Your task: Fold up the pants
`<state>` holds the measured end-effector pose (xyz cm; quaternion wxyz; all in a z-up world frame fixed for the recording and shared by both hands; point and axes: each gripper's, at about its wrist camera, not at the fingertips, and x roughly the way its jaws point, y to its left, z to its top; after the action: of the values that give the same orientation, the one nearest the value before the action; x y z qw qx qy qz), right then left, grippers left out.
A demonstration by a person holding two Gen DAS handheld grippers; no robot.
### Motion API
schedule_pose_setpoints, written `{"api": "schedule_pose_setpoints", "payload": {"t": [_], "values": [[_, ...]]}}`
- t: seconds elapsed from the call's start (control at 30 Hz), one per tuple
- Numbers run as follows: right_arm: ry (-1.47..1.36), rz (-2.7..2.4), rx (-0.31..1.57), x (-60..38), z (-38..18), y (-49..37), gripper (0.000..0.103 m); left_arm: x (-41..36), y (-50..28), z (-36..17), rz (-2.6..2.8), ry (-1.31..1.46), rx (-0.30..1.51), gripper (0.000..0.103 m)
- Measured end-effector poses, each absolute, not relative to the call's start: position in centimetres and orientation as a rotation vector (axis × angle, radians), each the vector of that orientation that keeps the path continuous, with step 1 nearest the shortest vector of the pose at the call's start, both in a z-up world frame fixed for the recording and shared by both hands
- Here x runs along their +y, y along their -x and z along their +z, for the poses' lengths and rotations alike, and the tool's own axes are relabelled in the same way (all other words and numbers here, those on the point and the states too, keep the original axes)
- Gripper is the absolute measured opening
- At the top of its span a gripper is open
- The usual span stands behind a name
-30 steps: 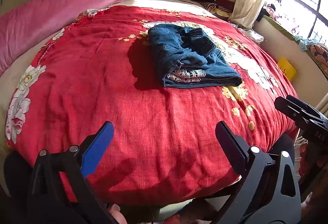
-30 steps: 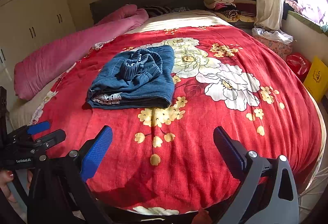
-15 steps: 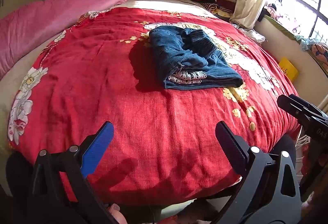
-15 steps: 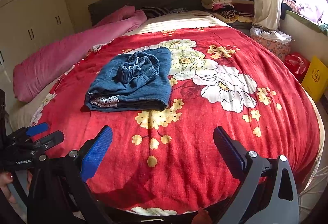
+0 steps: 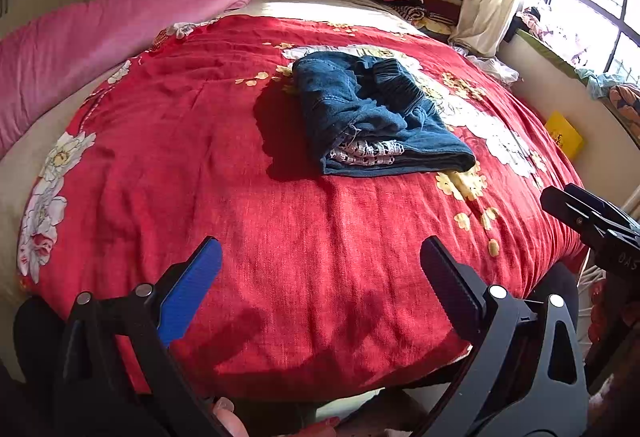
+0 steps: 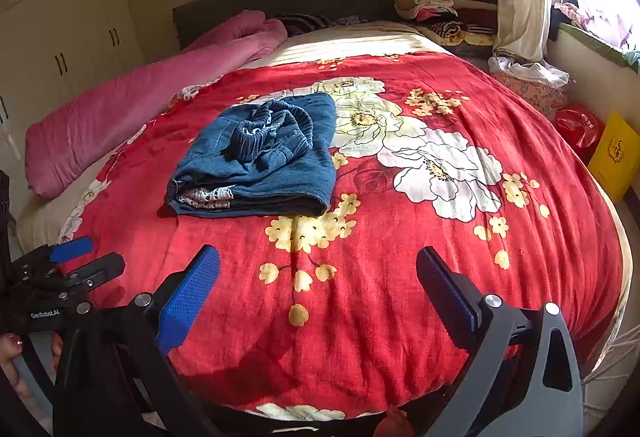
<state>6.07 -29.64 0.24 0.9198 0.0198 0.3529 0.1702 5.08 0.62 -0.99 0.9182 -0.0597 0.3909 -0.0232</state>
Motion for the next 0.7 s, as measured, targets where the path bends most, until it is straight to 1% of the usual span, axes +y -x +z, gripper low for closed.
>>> {"api": "schedule_pose_setpoints", "payload": {"t": [0.5, 0.6, 0.7], "values": [[-0.03, 0.351, 0.75, -29.3, -0.4, -6.4, 0.098, 0.2, -5.0, -0.7, -0.037, 0.114, 0.792, 0.093], [-0.029, 0.346, 0.755, -29.3, -0.6, -6.5, 0.098, 0.3, -5.2, -0.7, -0.014, 0.109, 0.813, 0.093], [-0.035, 0.341, 0.759, -29.6, -0.9, -6.8, 0.098, 0.8, -5.1, -0.6, -0.036, 0.142, 0.786, 0.093]]}}
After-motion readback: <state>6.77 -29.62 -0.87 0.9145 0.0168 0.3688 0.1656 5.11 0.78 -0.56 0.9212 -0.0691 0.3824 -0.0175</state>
